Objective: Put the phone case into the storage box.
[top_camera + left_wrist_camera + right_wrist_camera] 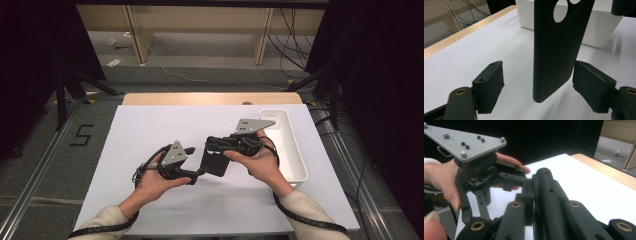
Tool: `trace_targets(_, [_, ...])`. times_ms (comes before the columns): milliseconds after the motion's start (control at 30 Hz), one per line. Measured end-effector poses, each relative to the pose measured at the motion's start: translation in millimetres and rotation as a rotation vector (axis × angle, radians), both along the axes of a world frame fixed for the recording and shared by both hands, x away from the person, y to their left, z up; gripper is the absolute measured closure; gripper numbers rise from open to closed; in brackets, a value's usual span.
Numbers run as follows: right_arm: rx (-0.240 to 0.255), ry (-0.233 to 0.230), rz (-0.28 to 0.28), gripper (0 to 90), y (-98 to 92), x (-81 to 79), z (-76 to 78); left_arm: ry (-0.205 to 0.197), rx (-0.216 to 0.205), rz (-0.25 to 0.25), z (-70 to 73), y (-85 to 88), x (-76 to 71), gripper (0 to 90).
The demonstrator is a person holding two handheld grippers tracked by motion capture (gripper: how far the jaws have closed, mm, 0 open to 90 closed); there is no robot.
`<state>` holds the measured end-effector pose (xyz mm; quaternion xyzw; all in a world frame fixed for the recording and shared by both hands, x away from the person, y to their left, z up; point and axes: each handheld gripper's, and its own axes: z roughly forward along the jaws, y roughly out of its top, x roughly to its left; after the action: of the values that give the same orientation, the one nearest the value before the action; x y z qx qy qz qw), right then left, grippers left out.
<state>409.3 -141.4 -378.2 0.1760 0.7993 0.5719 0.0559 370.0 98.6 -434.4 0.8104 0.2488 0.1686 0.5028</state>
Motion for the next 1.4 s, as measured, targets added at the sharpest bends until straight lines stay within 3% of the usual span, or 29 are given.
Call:
trace_targets(200, [-0.011, -0.001, 0.021, 78.0, 2.6, -1.7, 0.6, -0.006, 0.001, -0.025, -0.3, -0.4, 0.4, 29.5])
trace_targets(967, [-0.002, 0.002, 0.089, 78.1, 11.7, -7.6, 2.5, 0.010, 0.009, -0.101, -5.1, -6.0, -0.5, 30.9])
trace_targets(1400, [0.015, 0.007, 0.129, 78.1, 15.2, -10.0, 3.4, 0.021, -0.004, -0.168, -6.7, -9.9, -2.9, 46.6])
